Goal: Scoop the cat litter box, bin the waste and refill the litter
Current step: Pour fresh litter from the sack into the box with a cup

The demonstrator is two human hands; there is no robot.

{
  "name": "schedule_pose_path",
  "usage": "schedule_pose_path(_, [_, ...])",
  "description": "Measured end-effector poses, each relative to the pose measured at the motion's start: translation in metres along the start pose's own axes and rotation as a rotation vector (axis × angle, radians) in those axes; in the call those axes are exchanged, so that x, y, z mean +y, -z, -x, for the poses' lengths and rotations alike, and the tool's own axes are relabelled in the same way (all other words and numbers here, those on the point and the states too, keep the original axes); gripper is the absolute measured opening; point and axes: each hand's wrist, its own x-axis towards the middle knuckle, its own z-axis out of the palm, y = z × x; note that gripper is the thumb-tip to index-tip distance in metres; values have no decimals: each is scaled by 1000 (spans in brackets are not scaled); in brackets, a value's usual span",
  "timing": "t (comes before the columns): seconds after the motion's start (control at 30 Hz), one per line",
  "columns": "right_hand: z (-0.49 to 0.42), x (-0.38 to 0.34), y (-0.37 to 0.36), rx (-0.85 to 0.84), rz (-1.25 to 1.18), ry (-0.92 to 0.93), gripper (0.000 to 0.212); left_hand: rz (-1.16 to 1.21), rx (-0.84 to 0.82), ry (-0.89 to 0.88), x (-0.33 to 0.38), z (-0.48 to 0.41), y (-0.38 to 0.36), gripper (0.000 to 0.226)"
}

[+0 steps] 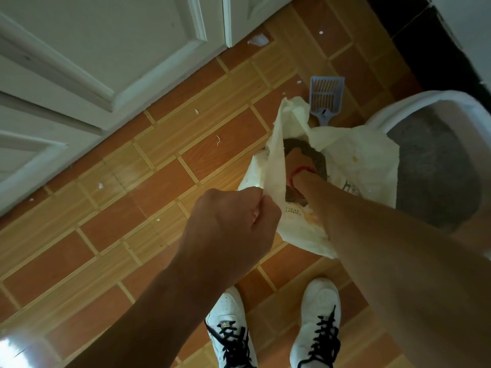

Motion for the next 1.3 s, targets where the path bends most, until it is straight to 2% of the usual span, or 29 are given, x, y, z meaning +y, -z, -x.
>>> schedule_pose_path(0.1, [19,-6,14,-34,-118,-30,75,35,6,-4,6,-4,1,38])
schedule_pose_path(0.27, [36,-1,33,56,-233,-56,88,53,-17,-20,16,-7,3,42])
schedule_pose_path(0.33, [52,-3,40,67,-264,-20,83,28,-17,-7,20,-7,5,42])
schedule_pose_path(0.4, [78,-7,51,68,-349,4,67,1,-28,4,25,-7,8,44])
schedule_pose_path(0.53, [118,-7,63,54,-366,58,51,71,43,139,31,-2,8,61])
schedule_pose_path(0.7, [164,-14,87,3,-337,124,25,15,27,238,41,2,10,55])
schedule_pose_path(0.77, [182,-13,103,-73,-361,125,27,15,37,221,46,3,11,57])
schedule_pose_path(0.97, [232,1,140,-201,-535,155,38,-28,20,310,62,3,12,52])
schedule_pose_path(1.07, [252,9,158,-234,-651,167,40,-82,-25,356,72,2,12,50])
schedule_pose_path(1.3, [273,34,201,-246,-837,174,32,-65,-32,472,93,-3,11,50])
